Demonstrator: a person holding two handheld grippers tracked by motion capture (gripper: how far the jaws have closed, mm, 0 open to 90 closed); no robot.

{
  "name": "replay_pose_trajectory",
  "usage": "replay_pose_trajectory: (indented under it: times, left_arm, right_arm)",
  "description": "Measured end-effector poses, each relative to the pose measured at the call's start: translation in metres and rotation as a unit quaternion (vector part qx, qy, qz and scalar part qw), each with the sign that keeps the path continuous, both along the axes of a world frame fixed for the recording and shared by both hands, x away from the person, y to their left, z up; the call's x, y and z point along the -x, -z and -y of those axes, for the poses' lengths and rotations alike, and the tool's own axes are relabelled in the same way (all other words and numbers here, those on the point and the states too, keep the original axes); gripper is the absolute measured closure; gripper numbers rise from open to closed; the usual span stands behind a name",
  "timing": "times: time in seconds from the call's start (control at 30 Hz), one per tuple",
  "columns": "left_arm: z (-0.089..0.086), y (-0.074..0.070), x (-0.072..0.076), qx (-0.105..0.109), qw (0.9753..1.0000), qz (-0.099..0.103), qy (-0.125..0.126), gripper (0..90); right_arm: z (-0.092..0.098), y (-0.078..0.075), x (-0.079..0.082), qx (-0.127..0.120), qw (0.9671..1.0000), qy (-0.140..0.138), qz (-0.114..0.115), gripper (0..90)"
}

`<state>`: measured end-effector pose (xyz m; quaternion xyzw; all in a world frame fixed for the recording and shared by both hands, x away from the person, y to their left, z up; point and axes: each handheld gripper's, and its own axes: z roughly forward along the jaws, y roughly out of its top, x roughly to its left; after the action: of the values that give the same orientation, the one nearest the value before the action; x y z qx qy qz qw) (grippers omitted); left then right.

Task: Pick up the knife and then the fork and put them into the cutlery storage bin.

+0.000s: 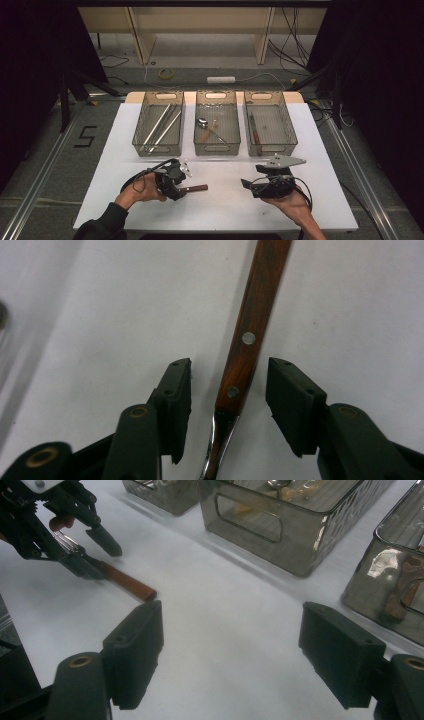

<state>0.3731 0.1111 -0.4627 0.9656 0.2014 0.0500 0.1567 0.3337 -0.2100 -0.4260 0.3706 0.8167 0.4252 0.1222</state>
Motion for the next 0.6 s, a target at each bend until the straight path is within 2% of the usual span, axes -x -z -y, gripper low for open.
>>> replay_pose_trajectory:
  times: [0.33,0.6]
  left_arm:
    - [0.0024,0.0007,-0.0001,-0.004,0.9999,-0.010,0.012,66.9]
    - [0.0056,0.0003,0.0013,-0.011,0.9998,-0.017,0.010,74.1]
  right_arm:
    - [0.0008,-0.0013,0.0005,-0.007,1.0000,0.004,0.005,24.1]
    - [0.0001,-0.0013,0.0007,-0.006,1.0000,0.003,0.005,24.2]
